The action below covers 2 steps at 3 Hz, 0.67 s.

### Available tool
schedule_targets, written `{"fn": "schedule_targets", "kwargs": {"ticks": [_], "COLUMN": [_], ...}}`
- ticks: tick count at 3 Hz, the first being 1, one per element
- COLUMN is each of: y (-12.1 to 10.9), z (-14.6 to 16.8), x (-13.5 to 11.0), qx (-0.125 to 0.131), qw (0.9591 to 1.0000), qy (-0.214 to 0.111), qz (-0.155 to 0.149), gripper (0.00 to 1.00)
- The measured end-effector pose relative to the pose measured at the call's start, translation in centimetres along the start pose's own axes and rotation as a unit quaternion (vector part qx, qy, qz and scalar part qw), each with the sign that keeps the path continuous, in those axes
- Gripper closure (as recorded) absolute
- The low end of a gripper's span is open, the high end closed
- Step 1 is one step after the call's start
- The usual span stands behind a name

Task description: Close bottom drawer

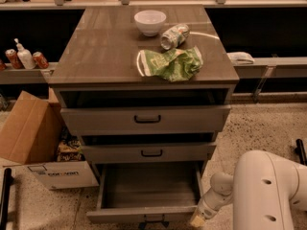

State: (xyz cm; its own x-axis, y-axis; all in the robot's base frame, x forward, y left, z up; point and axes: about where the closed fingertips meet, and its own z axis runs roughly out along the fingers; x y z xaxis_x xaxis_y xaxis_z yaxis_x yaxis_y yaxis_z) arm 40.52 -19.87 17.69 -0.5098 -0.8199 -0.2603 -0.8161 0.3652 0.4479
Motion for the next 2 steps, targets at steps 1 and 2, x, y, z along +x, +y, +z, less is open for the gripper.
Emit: {"fn": "schedule_targets", "kwargs": {"ticks": [1, 2], "y": [-0.7, -1.8], "z": [0.6, 1.2], "x": [-1.1, -2.8], "qx": [0.047, 0.095], "qw": [0.9989, 0.9953], "qy": [-0.003, -0.018], "qz": [-0.004, -0.007], "gripper": [1.00, 1.00]}}
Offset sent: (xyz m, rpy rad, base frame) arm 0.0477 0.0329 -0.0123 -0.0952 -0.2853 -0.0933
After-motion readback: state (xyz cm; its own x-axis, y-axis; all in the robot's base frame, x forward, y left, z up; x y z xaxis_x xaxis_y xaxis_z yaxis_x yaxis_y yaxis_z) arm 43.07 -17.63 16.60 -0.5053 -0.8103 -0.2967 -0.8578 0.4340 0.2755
